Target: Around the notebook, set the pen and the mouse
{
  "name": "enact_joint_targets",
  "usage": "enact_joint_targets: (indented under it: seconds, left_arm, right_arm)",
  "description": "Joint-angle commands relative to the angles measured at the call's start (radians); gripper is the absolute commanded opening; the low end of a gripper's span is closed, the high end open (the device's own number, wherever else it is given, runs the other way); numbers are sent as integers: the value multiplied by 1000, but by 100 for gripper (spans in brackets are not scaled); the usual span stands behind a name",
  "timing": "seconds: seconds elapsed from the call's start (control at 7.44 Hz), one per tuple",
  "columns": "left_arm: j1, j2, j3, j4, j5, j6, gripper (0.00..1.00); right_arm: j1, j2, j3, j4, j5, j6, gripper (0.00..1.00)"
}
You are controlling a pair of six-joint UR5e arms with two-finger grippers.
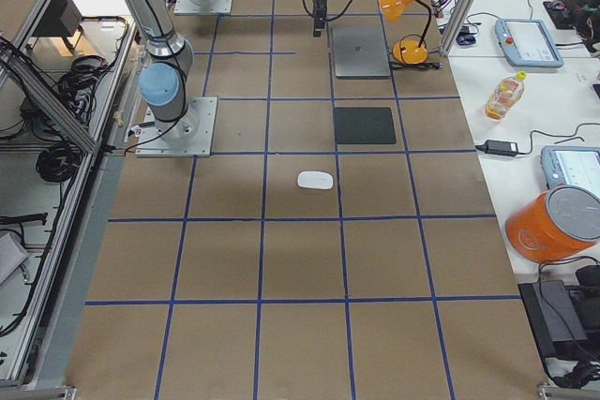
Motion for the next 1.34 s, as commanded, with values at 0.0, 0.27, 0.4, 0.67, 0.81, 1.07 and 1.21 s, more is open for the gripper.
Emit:
enact_joint_targets:
  seconds: [0.0,0.27,0.4,0.67,0.81,1.07,1.21]
  left_arm:
    - [1,2,-1,0,1,0,100]
    - [3,3,-1,0,1,-2,100]
    - [8,6,-4,-2,4,1,100]
    - [105,17,-8,-15,4,76,100]
    - [173,43,-48,-23,5,122,100]
    - [399,88,-169,-5,1,412,100]
    - [505,80,-235,91,4,504,100]
  right_arm:
    - [0,4,0,-6,0,0,100]
    - [0,6,0,-8,-2,0,100]
    - [-6,9,0,-5,1,0,100]
    - [-15,15,8,-14,-6,3,100]
    - [-59,35,18,-26,-6,2,100]
    - [-223,119,32,-124,-3,-64,100]
    - [-268,153,34,-216,-11,-180,100]
